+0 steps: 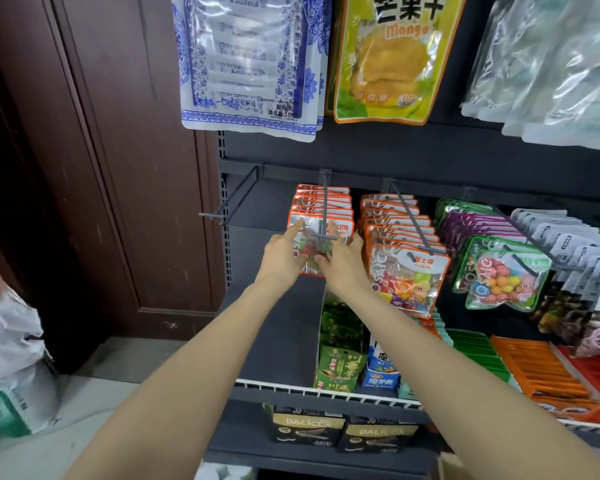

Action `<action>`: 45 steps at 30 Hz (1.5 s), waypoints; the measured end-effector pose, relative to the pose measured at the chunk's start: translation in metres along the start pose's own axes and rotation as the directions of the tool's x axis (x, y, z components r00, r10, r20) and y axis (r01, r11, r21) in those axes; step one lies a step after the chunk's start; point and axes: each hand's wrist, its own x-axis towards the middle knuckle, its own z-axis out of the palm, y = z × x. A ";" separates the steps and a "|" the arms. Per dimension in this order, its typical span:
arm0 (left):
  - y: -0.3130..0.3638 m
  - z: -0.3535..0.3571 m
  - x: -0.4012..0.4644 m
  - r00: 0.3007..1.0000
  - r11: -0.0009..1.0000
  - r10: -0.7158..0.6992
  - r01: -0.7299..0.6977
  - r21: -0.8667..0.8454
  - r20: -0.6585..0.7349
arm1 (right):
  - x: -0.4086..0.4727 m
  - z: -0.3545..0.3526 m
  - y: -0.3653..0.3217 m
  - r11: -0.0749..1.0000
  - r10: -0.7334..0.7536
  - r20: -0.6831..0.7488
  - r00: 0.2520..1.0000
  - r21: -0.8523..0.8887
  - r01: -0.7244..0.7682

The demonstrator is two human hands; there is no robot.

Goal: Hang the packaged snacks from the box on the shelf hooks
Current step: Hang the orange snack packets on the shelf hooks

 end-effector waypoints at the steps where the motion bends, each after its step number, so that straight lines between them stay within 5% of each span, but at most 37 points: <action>1: 0.000 0.000 0.000 1.000 1.000 -0.001 0.001 0.003 -0.001 | 0.001 0.002 0.000 1.000 0.006 -0.009 1.000 -0.002 -0.006; 11: 0.004 0.021 -0.080 0.994 0.997 0.046 -0.051 -0.050 -0.101 | -0.084 -0.023 0.019 0.992 -0.122 0.065 0.990 0.054 0.118; 21: 0.055 0.152 -0.247 0.954 0.996 -0.002 0.029 -0.084 0.301 | -0.253 -0.075 0.193 0.983 0.171 0.243 0.955 -0.111 -0.147; 29: 0.090 0.269 -0.370 0.690 0.998 -0.062 0.063 0.025 0.722 | -0.376 -0.093 0.328 0.921 0.390 0.563 0.728 -0.227 -0.317; 35: 0.077 0.284 -0.420 0.418 0.944 -0.068 -0.267 0.194 0.906 | -0.414 -0.101 0.351 0.936 0.328 0.792 0.515 -0.199 -0.291; 39: 0.077 0.284 -0.426 0.484 0.817 -0.161 -0.423 0.392 0.860 | -0.421 -0.113 0.345 0.924 0.296 0.817 0.495 -0.114 -0.365; 45: 0.086 0.281 -0.434 0.662 0.940 -0.075 -0.203 0.275 0.746 | -0.435 -0.125 0.333 0.822 0.400 0.861 0.313 -0.185 -0.539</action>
